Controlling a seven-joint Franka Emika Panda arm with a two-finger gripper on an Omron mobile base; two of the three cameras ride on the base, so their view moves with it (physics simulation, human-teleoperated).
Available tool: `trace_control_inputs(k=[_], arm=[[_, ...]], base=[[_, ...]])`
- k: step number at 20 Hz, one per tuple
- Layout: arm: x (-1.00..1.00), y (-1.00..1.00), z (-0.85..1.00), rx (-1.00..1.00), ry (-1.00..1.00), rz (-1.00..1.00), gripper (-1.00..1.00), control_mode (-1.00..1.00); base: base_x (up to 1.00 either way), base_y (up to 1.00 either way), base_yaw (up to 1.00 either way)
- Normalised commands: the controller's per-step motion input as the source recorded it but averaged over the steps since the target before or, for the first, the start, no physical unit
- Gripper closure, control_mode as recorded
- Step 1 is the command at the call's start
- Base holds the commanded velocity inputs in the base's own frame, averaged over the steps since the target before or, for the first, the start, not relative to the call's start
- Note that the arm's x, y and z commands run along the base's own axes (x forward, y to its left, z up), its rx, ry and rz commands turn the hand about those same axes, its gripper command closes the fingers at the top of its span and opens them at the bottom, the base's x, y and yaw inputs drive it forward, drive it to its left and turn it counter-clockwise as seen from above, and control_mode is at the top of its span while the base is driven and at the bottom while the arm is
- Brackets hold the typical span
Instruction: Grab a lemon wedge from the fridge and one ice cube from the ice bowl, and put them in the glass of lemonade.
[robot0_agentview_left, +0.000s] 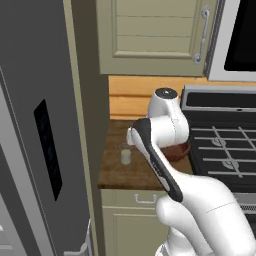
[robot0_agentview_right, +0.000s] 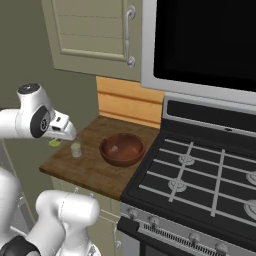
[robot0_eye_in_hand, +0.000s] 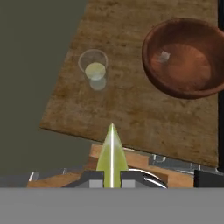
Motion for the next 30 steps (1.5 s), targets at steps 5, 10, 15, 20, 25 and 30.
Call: trace_control_inputs(k=[5,10,15,20,25,30], arm=[[0.98,0.00,-0.35,-0.01,0.21,0.11,1.00,-1.00],[0.48,0.02,-0.29,0.00,0.16,0.12,1.00,-1.00],[0.34,0.16,-0.41,0.00,0.00,0.06,1.00,-1.00],[0.39,0.17,-0.27,-0.01,-0.03,0.04,1.00,-1.00],[0.34,0.00,-0.01,0.00,0.00,0.00,1.00,-1.00],[0.19,0.00,0.00,0.00,0.00,0.00,1.00,-1.00]], base=[[0.00,0.00,0.00],[0.00,0.00,0.00],[0.00,0.00,0.00],[0.00,0.00,0.00],[0.00,0.00,0.00],[0.00,0.00,0.00]])
